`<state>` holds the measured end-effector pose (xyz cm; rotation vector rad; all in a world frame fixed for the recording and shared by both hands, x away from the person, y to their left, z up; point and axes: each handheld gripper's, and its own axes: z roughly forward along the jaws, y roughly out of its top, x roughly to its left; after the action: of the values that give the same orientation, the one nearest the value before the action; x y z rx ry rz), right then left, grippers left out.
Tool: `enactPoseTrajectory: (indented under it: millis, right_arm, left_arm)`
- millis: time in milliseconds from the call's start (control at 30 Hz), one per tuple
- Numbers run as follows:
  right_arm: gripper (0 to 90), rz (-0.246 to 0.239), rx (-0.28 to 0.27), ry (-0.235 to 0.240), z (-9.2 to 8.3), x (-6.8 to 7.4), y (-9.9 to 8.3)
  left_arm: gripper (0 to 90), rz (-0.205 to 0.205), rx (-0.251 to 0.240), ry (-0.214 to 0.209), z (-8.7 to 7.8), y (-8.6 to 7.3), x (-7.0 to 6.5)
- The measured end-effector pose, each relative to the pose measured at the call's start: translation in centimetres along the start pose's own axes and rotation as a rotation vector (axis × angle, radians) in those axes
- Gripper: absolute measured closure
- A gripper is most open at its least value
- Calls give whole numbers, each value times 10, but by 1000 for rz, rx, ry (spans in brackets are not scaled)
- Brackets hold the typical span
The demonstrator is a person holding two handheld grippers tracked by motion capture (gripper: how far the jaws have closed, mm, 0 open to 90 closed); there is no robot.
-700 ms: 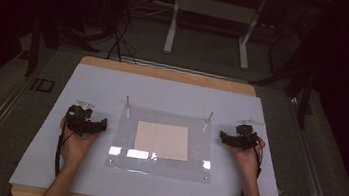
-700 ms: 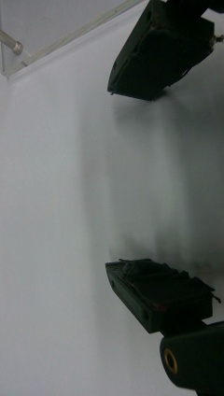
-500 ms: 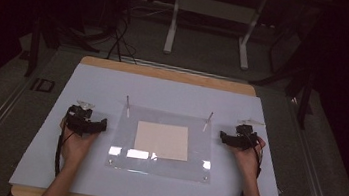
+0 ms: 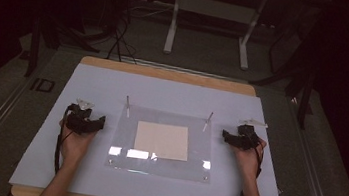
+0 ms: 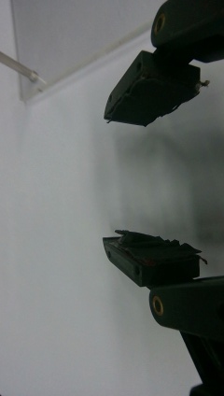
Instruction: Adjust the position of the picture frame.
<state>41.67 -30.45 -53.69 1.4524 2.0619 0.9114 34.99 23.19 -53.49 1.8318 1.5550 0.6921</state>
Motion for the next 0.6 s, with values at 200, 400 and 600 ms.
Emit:
enactPoseTrajectory:
  millis: [200,400,600]
  right_arm:
    - [464,4,-38,20,-7,-2,0]
    - [541,-22,-70,79,-12,4,3]
    - [591,-69,-87,126,-11,16,13]
  left_arm:
    - [404,-2,-28,-57,-4,2,0]
    - [453,40,-63,-119,-9,7,-3]
    - [485,81,-106,-187,-9,21,-6]
